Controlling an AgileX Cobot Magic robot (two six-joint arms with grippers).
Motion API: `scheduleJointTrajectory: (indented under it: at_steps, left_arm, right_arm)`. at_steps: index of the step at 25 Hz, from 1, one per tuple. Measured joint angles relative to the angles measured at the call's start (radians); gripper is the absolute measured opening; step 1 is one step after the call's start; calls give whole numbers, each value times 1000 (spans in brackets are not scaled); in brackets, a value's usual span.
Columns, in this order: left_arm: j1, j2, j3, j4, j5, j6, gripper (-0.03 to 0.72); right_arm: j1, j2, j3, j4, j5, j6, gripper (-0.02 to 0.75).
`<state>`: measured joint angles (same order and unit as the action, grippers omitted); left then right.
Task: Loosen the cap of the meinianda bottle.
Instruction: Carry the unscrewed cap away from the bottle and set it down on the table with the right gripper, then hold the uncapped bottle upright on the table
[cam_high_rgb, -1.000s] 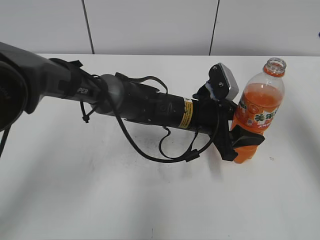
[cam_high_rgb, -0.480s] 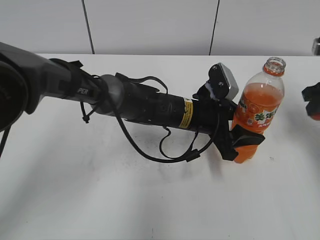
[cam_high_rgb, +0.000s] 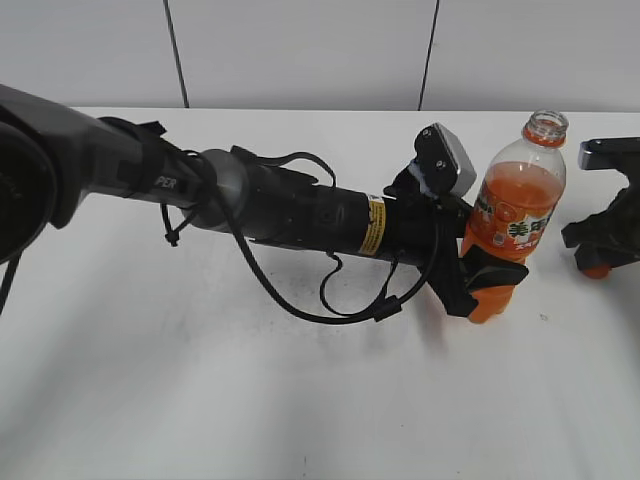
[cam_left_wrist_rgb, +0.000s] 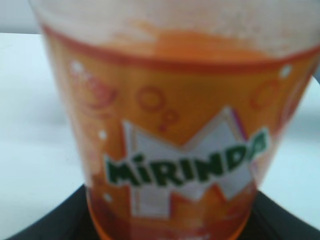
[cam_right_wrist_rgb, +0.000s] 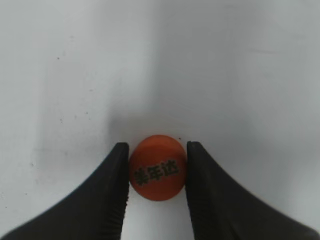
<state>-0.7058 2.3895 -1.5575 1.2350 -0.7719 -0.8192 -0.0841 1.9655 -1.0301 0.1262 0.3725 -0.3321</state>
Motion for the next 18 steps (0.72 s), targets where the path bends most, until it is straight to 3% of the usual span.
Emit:
scheduleJointTrajectory:
  at_steps: [6,12,18]
  left_arm:
    - [0,0,0,-1,1,0,405]
    - [0,0,0,-1,2,0,405]
    - [0,0,0,-5,13,0,405]
  right_arm:
    - [0,6,0,38,3,-1,290]
    - [0,6,0,81,20,-1,604]
    - [0,-20,0,86,23,-1,593]
